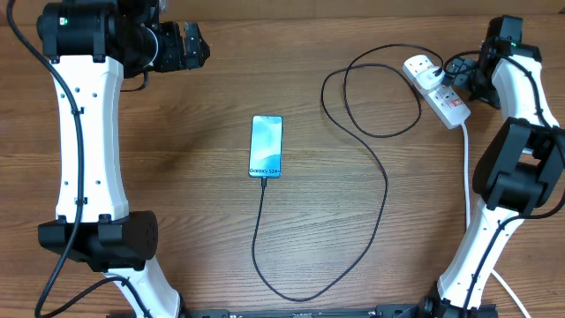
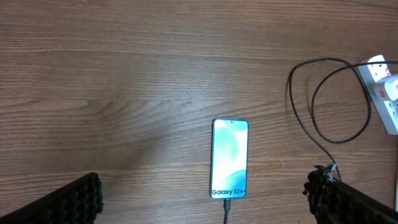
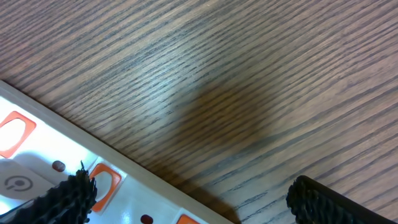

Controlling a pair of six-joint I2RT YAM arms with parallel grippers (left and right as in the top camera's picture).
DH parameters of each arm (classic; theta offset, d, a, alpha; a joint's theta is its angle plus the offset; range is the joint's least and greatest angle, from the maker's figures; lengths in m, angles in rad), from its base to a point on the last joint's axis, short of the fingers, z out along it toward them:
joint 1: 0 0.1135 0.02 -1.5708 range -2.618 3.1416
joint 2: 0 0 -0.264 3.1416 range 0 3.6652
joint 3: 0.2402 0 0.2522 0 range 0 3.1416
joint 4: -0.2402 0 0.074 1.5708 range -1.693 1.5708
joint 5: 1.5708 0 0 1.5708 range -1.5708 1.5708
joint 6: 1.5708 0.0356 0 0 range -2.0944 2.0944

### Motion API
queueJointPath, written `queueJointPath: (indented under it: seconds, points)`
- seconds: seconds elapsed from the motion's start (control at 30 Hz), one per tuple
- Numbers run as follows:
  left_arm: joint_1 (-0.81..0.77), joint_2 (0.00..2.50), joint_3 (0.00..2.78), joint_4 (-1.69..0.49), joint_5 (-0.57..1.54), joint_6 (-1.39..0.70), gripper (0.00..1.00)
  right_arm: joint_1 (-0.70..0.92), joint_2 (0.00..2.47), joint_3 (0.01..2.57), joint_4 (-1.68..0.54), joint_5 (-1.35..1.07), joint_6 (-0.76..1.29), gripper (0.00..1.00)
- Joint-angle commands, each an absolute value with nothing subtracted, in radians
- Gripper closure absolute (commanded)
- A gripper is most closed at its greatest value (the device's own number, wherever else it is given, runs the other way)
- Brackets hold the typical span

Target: Plug charger to phone and switch on socket

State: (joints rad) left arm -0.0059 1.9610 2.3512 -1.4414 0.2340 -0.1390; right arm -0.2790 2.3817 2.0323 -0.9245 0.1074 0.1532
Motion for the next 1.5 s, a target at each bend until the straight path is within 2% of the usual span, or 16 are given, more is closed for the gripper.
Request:
queueJointPath:
  seconds: [0.0,1.47]
  points:
    - [-0.007,1.965,2.352,-1.440,0.226,-0.123,0.00,-0.284,2.387,2.020,-0.917,0.102,0.155,0.00]
    - [-0.007,1.965,2.352,-1.440,0.226,-0.123,0.00,-0.284,2.432,2.016,-0.960,0.047,0.148,0.00]
